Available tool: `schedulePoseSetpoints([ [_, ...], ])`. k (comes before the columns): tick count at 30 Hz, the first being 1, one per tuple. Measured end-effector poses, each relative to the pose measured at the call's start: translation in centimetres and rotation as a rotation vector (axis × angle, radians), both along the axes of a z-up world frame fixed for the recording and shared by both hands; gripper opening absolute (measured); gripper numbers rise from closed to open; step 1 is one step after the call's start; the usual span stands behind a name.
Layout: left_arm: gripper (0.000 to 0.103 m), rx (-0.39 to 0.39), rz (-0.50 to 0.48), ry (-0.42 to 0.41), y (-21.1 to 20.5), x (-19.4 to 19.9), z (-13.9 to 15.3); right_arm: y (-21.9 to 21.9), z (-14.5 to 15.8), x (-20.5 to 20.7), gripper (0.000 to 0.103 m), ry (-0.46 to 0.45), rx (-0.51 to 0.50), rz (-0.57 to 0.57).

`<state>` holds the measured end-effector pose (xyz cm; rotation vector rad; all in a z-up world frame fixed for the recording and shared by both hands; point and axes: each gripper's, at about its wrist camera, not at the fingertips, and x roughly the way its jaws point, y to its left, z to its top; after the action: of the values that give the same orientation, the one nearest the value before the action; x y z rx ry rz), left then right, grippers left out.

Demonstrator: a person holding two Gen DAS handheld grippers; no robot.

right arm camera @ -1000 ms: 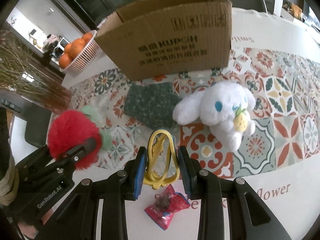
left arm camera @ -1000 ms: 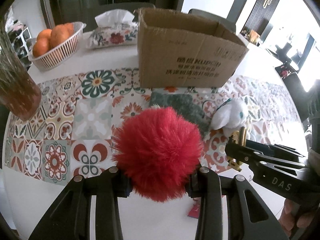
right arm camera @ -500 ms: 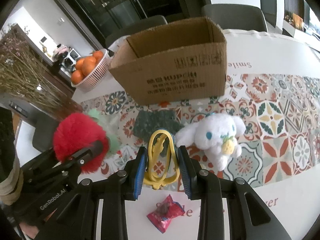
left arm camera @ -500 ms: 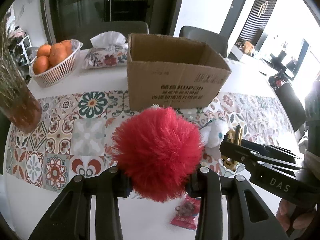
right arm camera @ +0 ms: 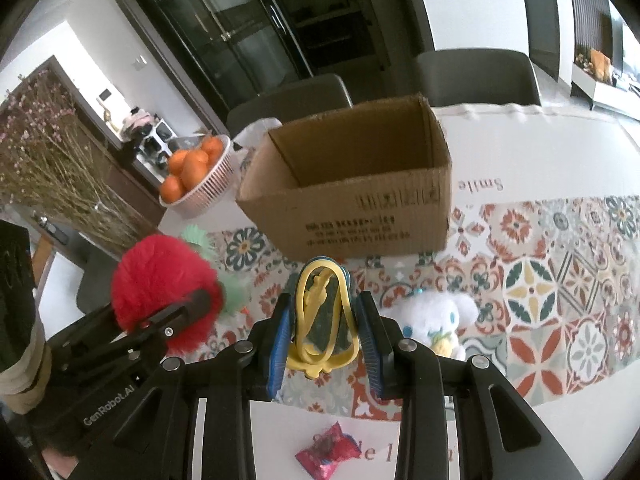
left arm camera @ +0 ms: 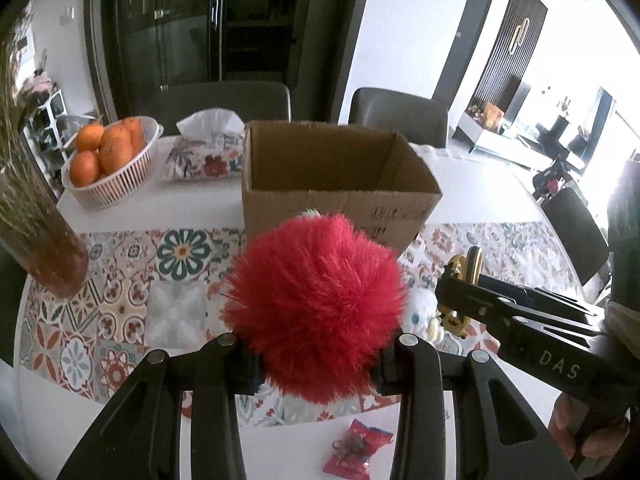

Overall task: Organize soft objects
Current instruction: 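Lift the clip and pompom and carry them over the box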

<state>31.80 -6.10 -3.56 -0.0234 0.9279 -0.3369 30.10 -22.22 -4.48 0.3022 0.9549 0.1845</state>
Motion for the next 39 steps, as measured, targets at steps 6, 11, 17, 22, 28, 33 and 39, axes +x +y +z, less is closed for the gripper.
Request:
schedulePoseSetpoints([
  [6, 0.038, -0.003, 0.002, -0.038, -0.6, 1.0, 1.7, -0.6, 1.8, 1.1, 0.034, -0.045, 0.006, 0.001],
  [11, 0.038, -0.011, 0.001, -0.062, -1.2, 2.0, 3.0, -1.1, 3.2, 2.2, 0.034, -0.079, 0.014, 0.005],
  [17, 0.038, -0.024, 0.005, -0.075, -1.7, 3.6, 3.9, -1.6, 4.3, 4.0, 0.034, -0.109, 0.002, 0.012],
  [22, 0.038, -0.015, 0.002, -0.089, -2.4, 5.1, 4.4, -2.1, 5.0, 5.8, 0.034, -0.119, -0.015, 0.013],
  [28, 0.038, -0.005, -0.005, -0.107, -3.0, 7.1, 5.3, -2.5, 5.6, 7.7, 0.034, -0.123, -0.026, 0.020],
  [33, 0.038, 0.008, -0.008, -0.125, -3.8, 8.6, 6.0, -3.2, 5.5, 9.5, 0.034, -0.115, -0.027, 0.022],
  [39, 0.038, 0.017, -0.015, -0.106, -4.3, 10.9, 5.6, -3.6, 5.1, 11.8, 0.034, -0.092, -0.046, 0.028],
])
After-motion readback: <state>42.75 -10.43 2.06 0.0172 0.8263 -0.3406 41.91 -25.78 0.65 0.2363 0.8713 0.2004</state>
